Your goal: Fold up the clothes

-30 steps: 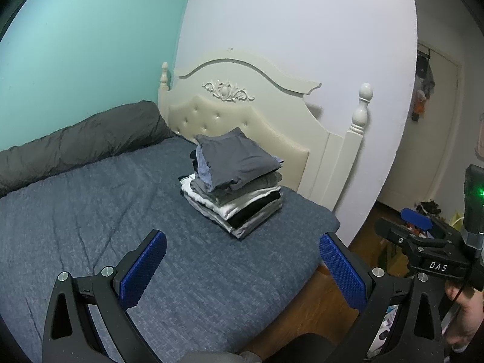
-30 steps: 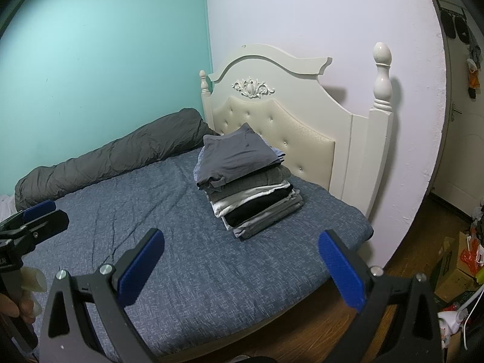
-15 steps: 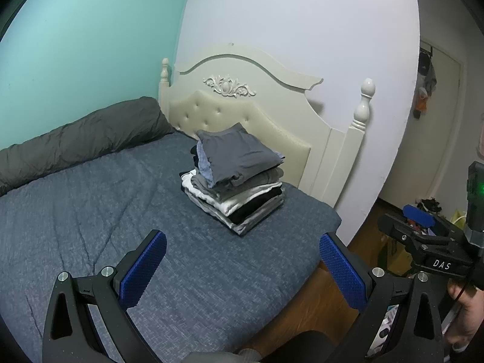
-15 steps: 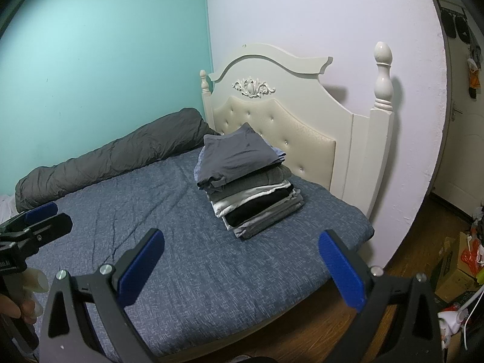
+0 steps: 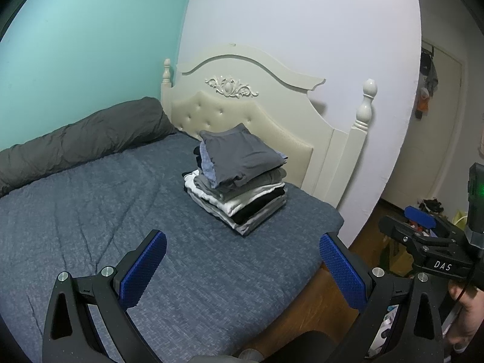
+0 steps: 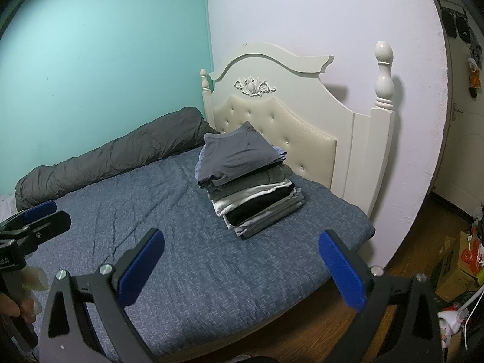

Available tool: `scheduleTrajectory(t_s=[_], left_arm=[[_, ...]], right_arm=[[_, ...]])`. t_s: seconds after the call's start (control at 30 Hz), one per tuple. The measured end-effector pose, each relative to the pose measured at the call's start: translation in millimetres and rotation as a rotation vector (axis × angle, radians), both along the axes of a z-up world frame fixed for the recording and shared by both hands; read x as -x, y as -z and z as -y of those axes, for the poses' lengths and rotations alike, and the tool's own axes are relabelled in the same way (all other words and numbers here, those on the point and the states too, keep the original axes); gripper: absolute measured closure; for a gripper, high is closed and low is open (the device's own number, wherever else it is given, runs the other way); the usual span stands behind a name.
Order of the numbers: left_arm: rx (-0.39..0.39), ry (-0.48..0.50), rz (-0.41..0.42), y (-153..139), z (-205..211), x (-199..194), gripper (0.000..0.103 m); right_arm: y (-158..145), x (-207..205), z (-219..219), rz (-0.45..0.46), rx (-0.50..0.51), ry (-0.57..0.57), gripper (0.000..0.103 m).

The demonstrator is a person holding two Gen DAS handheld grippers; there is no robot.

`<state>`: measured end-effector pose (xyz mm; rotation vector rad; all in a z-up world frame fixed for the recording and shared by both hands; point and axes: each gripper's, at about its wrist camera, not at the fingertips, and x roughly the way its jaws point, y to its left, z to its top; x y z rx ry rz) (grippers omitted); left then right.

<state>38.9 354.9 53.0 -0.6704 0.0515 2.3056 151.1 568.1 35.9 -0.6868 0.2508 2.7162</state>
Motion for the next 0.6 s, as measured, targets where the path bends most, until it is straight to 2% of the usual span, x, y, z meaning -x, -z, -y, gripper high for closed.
scheduleTrajectory(t_s=[0.6], left_arm=[[-0.011, 0.005, -0.007, -0.1, -1.2, -0.1, 0.0]], right_arm=[[2.0, -0.3, -2.2, 0.005, 0.004, 0.006, 0.001]])
